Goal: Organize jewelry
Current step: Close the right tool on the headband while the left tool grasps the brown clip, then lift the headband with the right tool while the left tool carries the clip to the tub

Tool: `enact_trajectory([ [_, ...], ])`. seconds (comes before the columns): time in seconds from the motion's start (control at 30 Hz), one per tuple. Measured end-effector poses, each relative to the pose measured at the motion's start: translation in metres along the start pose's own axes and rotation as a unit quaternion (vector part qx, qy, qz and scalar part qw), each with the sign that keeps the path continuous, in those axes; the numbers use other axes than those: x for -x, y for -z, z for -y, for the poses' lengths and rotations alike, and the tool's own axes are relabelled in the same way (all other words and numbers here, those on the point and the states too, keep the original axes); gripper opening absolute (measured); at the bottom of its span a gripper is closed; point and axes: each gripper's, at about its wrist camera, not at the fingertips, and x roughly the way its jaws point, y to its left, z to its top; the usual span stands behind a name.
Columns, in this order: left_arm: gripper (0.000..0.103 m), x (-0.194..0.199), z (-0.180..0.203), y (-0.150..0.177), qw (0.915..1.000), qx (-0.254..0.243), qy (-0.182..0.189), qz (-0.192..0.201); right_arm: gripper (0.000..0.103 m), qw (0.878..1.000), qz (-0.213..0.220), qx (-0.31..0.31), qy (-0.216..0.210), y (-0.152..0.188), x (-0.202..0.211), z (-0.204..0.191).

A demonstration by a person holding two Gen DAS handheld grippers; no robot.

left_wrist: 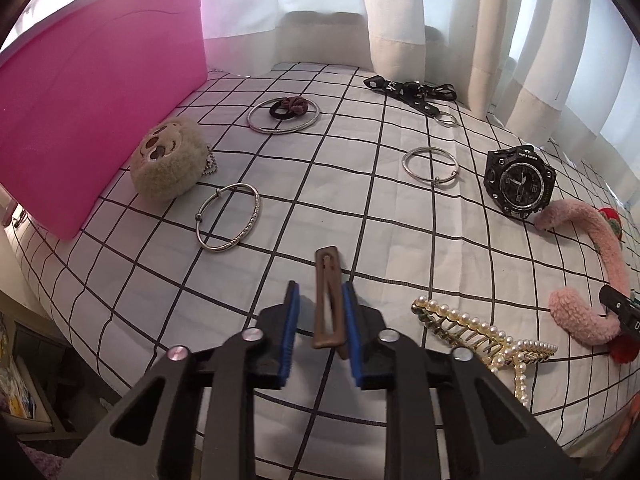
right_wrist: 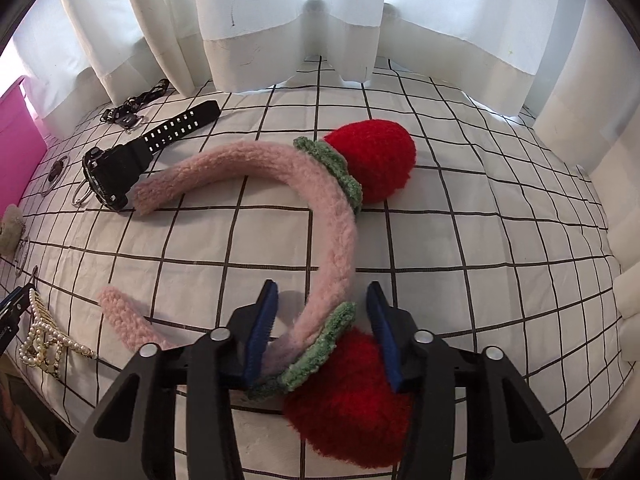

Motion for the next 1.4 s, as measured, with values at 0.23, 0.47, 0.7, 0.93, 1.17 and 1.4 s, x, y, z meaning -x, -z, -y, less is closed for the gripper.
enact_trajectory([
  [0.23, 0.012, 0.002, -0.007, 0.0, 0.9997, 0.009, 0.022, -0.009, 0.02, 0.999, 0.008, -0.022, -0.027, 0.0, 0.006, 0.012],
  [0.47, 0.012, 0.023, -0.009, -0.007, 0.9993, 0.011, 0.035, 0.007, 0.017, 0.998, 0.013, -0.032, -0.053, -0.001, 0.018, 0.013],
  [0.7, 0.012, 0.046, -0.012, -0.019, 0.9987, 0.011, 0.042, 0.025, 0.016, 0.997, 0.036, -0.034, -0.063, -0.011, 0.04, 0.012],
  [0.93, 0.012, 0.074, -0.018, -0.032, 0.9978, 0.013, 0.049, 0.044, 0.016, 0.994, 0.067, -0.026, -0.08, -0.027, 0.075, 0.005],
  [1.17, 0.012, 0.118, -0.032, -0.056, 0.9945, 0.006, 0.062, 0.084, 0.016, 0.989, 0.111, -0.007, -0.101, -0.052, 0.124, -0.022],
  [1.4, 0.012, 0.164, -0.072, -0.091, 0.9879, 0.012, 0.067, 0.139, 0.016, 0.978, 0.155, 0.03, -0.134, -0.085, 0.168, -0.086],
])
